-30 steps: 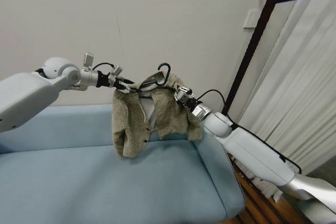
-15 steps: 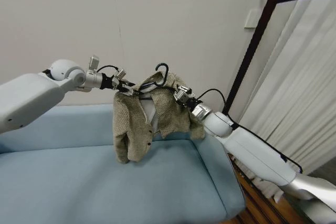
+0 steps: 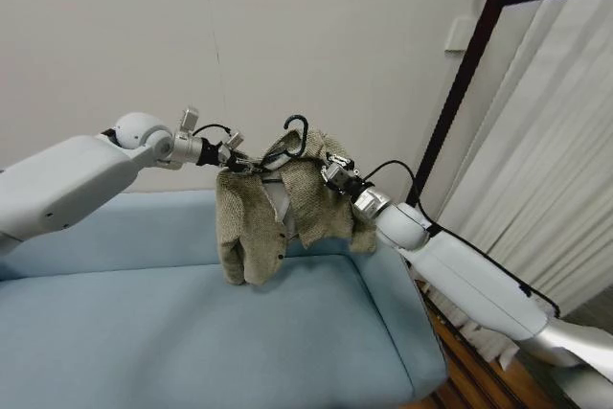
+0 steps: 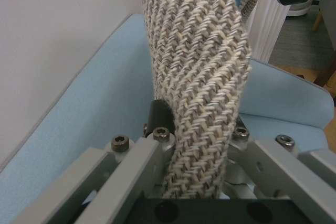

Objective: Pick up the clothes from the sofa and hang them on the clothes hanger.

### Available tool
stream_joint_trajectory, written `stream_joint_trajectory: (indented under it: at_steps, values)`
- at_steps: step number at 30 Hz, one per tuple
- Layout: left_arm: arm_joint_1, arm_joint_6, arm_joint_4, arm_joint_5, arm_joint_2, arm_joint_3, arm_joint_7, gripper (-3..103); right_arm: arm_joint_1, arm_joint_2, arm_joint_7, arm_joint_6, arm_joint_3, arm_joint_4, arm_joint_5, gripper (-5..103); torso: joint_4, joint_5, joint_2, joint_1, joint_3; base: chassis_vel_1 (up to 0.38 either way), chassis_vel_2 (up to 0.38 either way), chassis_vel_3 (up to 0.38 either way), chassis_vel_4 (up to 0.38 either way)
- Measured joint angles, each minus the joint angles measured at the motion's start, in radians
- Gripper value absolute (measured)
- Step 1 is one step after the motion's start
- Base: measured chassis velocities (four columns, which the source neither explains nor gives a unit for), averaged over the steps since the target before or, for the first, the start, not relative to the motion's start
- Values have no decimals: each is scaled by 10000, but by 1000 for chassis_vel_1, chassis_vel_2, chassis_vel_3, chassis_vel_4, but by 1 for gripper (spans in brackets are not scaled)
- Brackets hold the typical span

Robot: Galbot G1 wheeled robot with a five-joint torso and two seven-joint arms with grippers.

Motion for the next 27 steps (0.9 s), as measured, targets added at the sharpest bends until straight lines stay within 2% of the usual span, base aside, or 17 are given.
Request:
stream_joint_trajectory:
  at_steps: [15,18,19,20,21,23,24,27]
  values:
    - [73,-465,244,574,-155,-93,279,11,113,-194,136,-99,-219,75,353,11,-1,0,-1,0,0,0,0,0,0]
    - [8,-491,233,633,-160,-93,319,8,205,-353,293,-151,-347,186,591,27,-1,0,0,0,0,0,0,0,0]
    - [8,-491,233,633,-160,-93,319,8,205,-353,293,-151,-347,186,591,27,-1,0,0,0,0,0,0,0,0]
    - [-18,-492,220,647,-146,-93,335,8,235,-431,293,-197,-370,224,724,32,-1,0,0,0,0,0,0,0,0]
    - [-38,-494,206,652,-128,-93,348,8,252,-477,292,-214,-373,238,816,32,-1,-2,0,0,0,0,0,0,0]
    - [-93,-502,158,665,-71,-93,389,8,333,-686,290,-271,-394,288,1284,42,0,-1,0,-1,0,0,0,0,0]
    - [-93,-502,158,665,-71,-93,389,8,333,-686,290,-271,-394,288,1284,42,0,-1,0,-1,0,0,0,0,0]
    - [-152,-528,129,686,6,-93,449,8,429,-943,217,-252,-396,316,1633,59,-1,-1,0,0,0,0,0,0,0]
